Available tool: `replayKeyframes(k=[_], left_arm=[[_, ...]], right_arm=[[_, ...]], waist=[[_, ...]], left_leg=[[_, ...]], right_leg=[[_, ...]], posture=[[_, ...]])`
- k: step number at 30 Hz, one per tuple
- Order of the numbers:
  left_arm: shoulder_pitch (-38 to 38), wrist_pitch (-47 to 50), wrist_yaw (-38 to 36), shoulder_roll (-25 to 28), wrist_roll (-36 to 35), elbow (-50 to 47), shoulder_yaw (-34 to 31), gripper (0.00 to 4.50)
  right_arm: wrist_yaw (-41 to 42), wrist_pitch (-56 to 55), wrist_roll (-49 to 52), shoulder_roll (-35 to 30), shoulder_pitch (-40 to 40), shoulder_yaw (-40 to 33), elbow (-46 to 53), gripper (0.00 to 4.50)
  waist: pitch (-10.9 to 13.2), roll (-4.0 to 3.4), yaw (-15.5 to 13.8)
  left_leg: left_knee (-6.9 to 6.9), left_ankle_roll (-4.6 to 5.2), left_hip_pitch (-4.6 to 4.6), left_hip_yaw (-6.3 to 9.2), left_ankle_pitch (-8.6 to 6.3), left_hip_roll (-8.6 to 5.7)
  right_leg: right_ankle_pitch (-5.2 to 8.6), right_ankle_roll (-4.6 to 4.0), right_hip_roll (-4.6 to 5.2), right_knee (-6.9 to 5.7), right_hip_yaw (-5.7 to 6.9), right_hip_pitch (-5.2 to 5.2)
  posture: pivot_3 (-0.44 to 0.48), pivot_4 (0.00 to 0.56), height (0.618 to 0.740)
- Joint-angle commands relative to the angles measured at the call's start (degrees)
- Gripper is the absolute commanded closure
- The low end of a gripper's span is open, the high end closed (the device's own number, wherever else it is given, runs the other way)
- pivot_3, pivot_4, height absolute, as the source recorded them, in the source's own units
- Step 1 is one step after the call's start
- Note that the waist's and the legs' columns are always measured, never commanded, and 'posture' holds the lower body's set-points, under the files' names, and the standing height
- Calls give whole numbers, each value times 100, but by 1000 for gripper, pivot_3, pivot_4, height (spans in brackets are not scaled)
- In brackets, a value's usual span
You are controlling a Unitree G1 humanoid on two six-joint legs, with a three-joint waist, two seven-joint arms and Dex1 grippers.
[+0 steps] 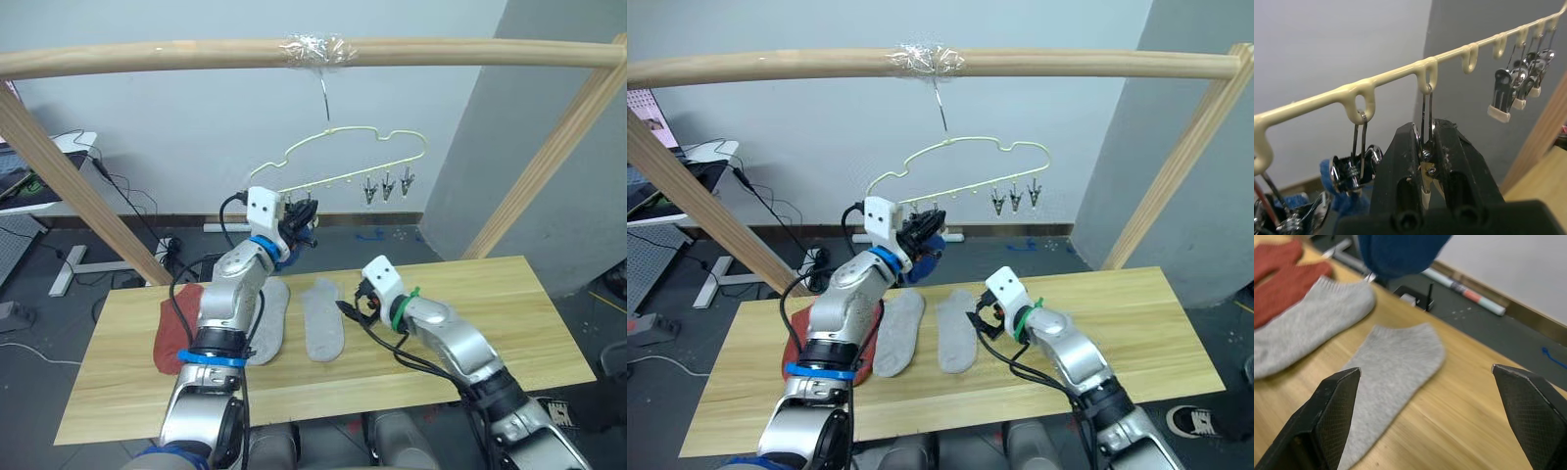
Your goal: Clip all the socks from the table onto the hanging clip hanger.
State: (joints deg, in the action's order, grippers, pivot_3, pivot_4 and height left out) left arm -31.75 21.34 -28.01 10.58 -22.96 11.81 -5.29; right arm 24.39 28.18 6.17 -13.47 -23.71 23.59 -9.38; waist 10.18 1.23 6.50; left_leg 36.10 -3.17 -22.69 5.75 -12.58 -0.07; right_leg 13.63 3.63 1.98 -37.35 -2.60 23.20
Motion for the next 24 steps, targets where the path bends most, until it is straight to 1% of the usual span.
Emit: replayKeyframes(k=[1,3,4,5,11,15,16,18,20,24], left_arm=[[111,606,-117,202,-332,-507,-117,4335],[188,768,-85,260,-394,-677,-128,4335],[227,833,-55,269,-417,-763,-130,4335],[264,882,-24,270,-437,-843,-131,4335],[462,1108,124,220,-528,-1229,-132,4335],[555,1219,176,244,-574,-1383,-151,4335],[561,1232,184,251,-578,-1395,-159,4335],[561,1252,194,260,-585,-1403,-179,4335],[557,1259,213,250,-587,-1402,-181,4335],[540,1276,239,221,-623,-1385,-174,4335]], right_arm=[[111,-636,-303,406,-564,48,-1130,0],[175,-911,-430,674,-843,46,-1830,0],[181,-1033,-496,793,-942,52,-2142,0],[171,-1129,-591,907,-1025,86,-2461,0],[136,-1506,-1235,1270,-1186,306,-3963,0],[248,-1650,-1390,1361,-1181,231,-4497,0],[254,-1694,-1396,1364,-1181,195,-4539,176],[309,-1770,-1417,1327,-1147,162,-4550,544],[379,-1824,-1442,1244,-1067,131,-4486,1171],[524,-1816,-1436,967,-757,31,-4005,2578]], waist=[[0,0,-14],[0,0,-31],[-1,1,-36],[-2,2,-56],[-2,1,-163],[-17,12,-169],[-16,11,-170],[-16,11,-170],[-16,11,-170],[-17,12,-178]], left_leg=[[0,-1,0,0,1,-1],[0,-1,2,3,1,0],[0,-2,2,4,2,-1],[0,-2,3,5,2,0],[-2,-3,6,6,2,-2],[-2,-6,35,2,4,-2],[-3,-6,51,2,4,-2],[-6,-6,108,8,4,0],[-7,-6,137,9,4,-1],[-6,-6,149,9,4,-2]], right_leg=[[-2,-3,0,-2,0,0],[-5,-9,0,-5,1,0],[-8,-13,0,-8,1,0],[-8,-14,0,-8,2,0],[-17,-28,1,-13,1,0],[-11,-22,1,-32,-4,-14],[1,-9,0,-36,-4,-24],[9,-14,-3,-36,1,-83],[13,-18,-2,-34,1,-111],[13,-18,-2,-34,-1,-122]], posture=[[-58,133,740],[-58,133,740],[-28,129,740],[-28,129,740],[12,126,740],[20,128,740],[20,128,740],[20,128,740],[18,130,740],[18,130,740]])
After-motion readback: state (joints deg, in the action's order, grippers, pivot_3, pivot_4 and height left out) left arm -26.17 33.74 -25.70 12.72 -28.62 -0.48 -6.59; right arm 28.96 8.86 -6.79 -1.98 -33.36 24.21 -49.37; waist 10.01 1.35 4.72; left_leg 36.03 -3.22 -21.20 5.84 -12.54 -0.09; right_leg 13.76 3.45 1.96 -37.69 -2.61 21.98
